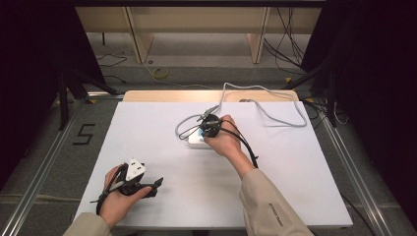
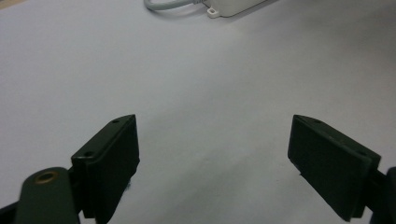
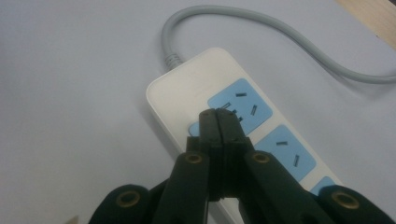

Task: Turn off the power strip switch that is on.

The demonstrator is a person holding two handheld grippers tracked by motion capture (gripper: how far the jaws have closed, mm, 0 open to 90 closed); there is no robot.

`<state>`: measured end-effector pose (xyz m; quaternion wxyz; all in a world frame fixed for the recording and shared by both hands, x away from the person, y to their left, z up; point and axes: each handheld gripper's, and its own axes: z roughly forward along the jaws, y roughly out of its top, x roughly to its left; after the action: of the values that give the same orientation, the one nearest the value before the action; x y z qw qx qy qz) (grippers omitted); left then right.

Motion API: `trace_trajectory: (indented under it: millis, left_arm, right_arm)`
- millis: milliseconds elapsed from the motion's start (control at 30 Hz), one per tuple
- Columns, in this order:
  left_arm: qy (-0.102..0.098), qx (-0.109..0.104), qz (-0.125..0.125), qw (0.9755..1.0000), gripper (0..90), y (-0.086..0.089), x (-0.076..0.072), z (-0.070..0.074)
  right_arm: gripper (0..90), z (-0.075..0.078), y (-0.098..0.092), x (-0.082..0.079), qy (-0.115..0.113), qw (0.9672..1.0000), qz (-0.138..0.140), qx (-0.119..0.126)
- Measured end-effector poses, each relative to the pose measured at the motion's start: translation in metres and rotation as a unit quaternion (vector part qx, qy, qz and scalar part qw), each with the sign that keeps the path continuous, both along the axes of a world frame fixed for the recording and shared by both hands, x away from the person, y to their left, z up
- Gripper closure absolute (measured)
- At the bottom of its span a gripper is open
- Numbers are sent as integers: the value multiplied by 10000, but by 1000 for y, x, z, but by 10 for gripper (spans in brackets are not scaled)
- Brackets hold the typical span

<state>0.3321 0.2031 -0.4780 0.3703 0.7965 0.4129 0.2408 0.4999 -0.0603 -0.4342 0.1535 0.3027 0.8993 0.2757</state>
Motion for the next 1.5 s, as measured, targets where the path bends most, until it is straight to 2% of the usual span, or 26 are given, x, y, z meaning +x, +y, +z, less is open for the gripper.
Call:
trace_trajectory:
  millis: [233, 633, 1000, 1067, 1500]
  left_arm:
    - [5, 6, -5, 10000, 163, 0, 0, 0]
    - [2, -3, -6, 10000, 163, 0, 0, 0]
    - [-3, -12, -8, 10000, 163, -1, 0, 0]
    - [1, -12, -8, 10000, 163, -1, 0, 0]
    - [-6, -12, -17, 10000, 163, -1, 0, 0]
  right_arm:
    - [900, -4, 5, 1, 127, 9999, -39, -63]
    - [900, -7, 10, 5, 102, 9998, 62, -176]
    - [900, -12, 12, 7, 136, 9997, 34, -186]
    - [900, -12, 12, 7, 200, 9995, 16, -224]
    - [900, -12, 16, 6, 131, 9993, -3, -344]
